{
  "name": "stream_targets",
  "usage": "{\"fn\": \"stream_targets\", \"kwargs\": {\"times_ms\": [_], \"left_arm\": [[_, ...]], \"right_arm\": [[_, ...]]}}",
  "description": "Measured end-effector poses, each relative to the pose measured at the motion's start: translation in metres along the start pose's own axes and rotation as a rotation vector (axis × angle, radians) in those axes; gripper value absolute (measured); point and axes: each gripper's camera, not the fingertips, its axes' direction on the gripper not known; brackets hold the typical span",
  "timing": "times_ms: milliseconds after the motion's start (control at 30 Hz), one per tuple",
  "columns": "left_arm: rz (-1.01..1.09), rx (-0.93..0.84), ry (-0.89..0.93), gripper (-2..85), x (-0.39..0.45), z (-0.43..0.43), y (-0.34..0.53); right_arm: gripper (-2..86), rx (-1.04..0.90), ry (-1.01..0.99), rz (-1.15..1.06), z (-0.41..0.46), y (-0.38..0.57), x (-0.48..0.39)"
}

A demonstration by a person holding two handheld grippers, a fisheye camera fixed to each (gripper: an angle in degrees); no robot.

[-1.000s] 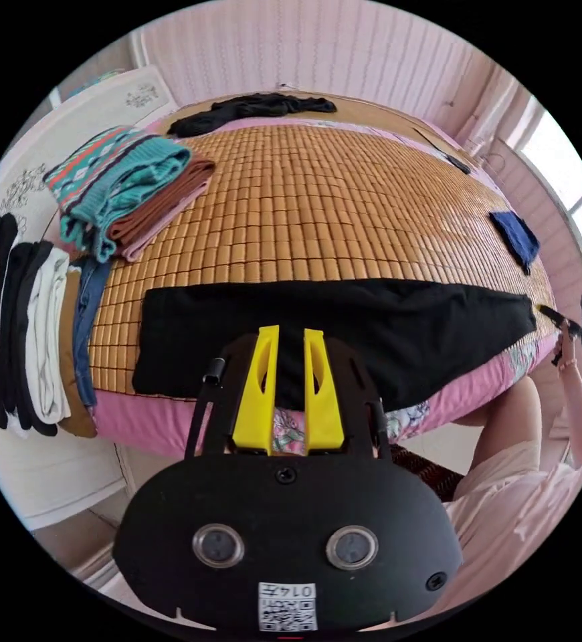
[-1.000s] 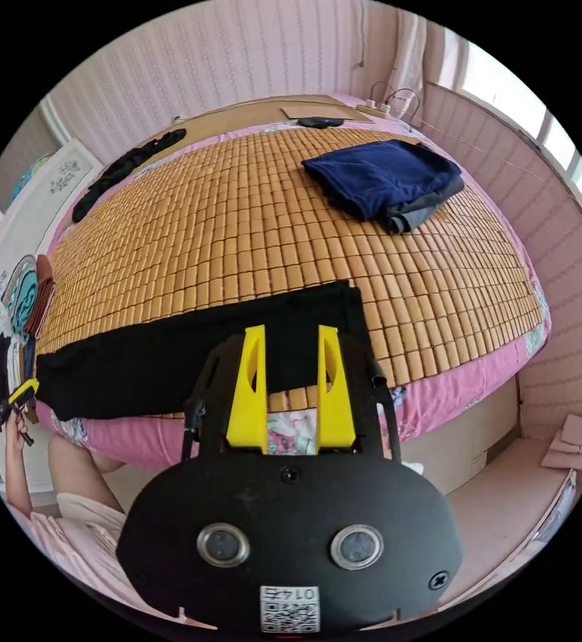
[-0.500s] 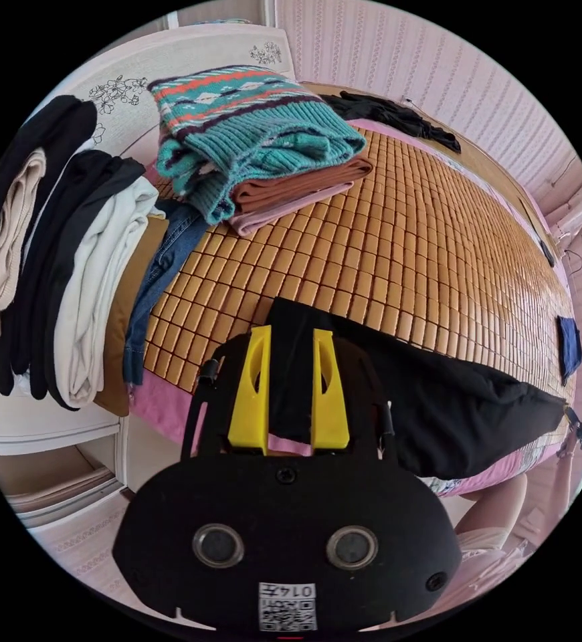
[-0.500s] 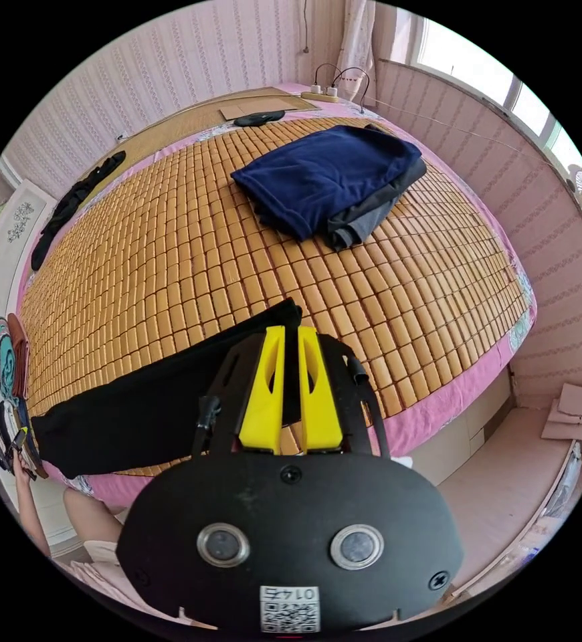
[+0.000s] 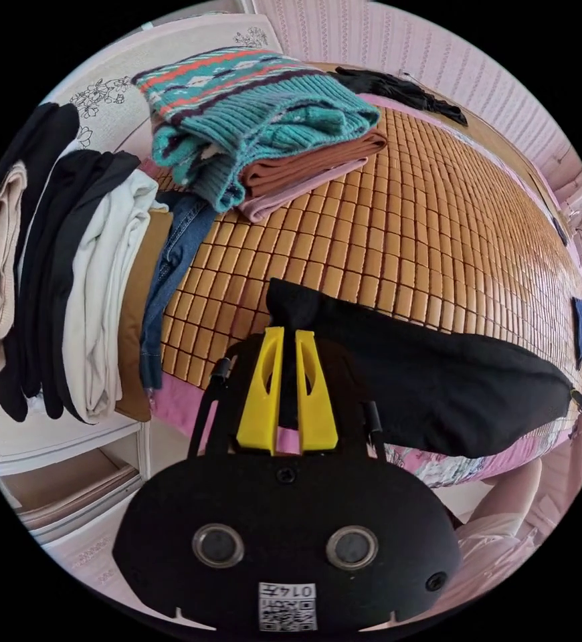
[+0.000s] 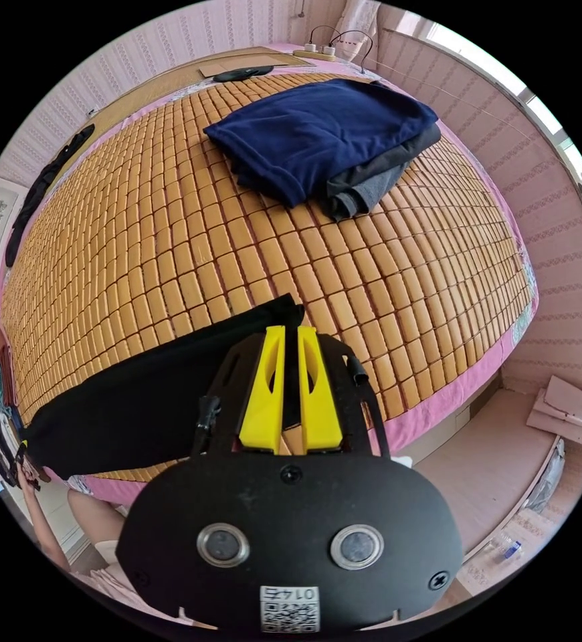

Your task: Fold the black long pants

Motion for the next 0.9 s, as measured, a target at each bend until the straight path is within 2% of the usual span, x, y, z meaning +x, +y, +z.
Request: {"fn": "stream_targets", "kwargs": {"times_ms": [100,267,367,433,467,533,600,733,800,900], "left_arm": [[-0.069,-0.092,0.014,6.5,0.001,0.03,-0.005],[-0.042,0.073,-0.044,8.1,0.016,-0.02,0.003],[0.129,0.25,-0.099,6.8,0.059,-0.077,0.031],[0.375,0.316,0.046,4.0,0.13,-0.102,0.062],[0.439,0.311,0.087,3.2,0.153,-0.103,0.07],[0.643,0.281,0.285,0.1,0.252,-0.092,0.106],[0.73,0.247,0.418,-0.5,0.319,-0.076,0.127],[0.75,0.189,0.407,-0.9,0.412,-0.032,0.133],[0.741,0.105,0.387,-1.0,0.428,-0.009,0.129],[0.747,0.117,0.411,-1.0,0.433,-0.004,0.131]], "right_arm": [[5.9,0.009,0.02,-0.01,-0.002,-0.007,-0.01],[8.5,0.14,0.056,-0.04,-0.039,-0.005,-0.025],[3.2,0.237,0.02,-0.264,-0.064,0.011,-0.08],[0.0,0.161,-0.104,-0.57,-0.063,0.029,-0.163],[-0.2,0.141,-0.132,-0.643,-0.061,0.035,-0.186],[-0.7,0.092,-0.204,-0.907,-0.052,0.062,-0.276],[-0.9,0.071,-0.19,-1.028,-0.043,0.074,-0.329],[-0.9,0.044,-0.138,-1.044,-0.031,0.061,-0.393],[-1.0,-0.061,-0.098,-1.041,-0.012,0.052,-0.408],[-1.0,-0.134,-0.058,-1.088,-0.002,0.044,-0.421]]}}
